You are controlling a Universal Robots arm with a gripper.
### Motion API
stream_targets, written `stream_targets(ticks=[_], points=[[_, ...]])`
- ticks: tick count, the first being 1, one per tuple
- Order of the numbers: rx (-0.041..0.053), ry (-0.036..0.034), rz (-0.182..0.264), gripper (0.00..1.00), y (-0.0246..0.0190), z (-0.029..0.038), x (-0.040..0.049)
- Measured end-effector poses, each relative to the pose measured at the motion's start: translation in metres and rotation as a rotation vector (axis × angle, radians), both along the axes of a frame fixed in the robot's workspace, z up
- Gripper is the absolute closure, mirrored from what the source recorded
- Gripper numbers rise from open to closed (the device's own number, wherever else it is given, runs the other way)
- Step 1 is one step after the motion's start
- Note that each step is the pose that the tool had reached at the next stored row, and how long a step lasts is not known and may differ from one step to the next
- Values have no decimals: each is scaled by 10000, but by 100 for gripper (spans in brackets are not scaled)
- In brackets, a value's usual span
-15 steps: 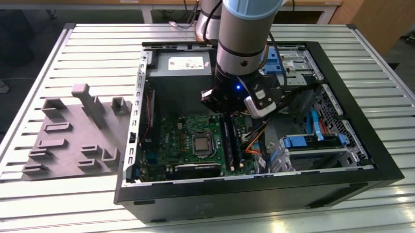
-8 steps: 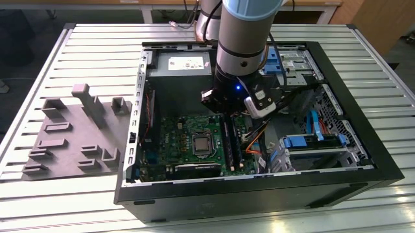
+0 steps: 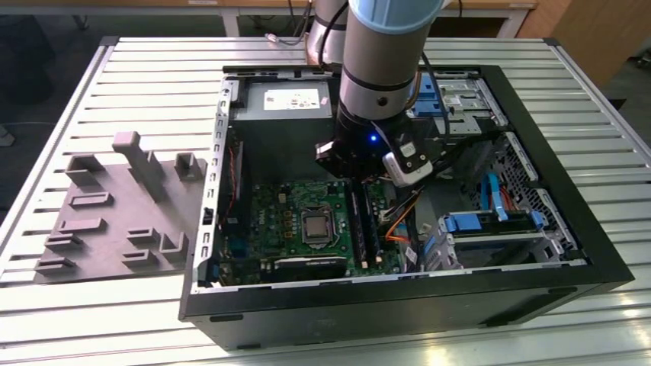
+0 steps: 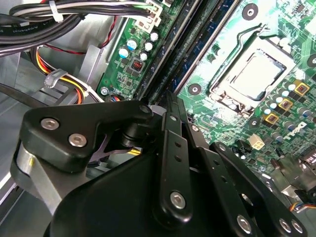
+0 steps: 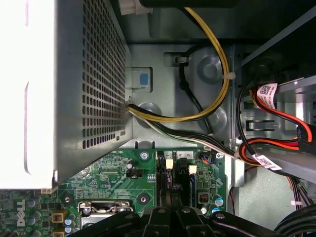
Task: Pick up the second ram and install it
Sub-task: 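Press down the second ram until it locks into place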
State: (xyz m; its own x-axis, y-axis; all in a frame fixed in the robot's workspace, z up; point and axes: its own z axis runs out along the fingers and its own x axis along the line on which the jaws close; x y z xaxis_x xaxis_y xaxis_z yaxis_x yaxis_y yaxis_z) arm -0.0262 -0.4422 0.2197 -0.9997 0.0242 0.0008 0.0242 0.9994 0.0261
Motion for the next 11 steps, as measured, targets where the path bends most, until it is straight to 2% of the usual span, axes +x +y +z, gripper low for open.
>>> stream_targets(ticks=[11], points=[[-1,0,0,89,0,-17,0]])
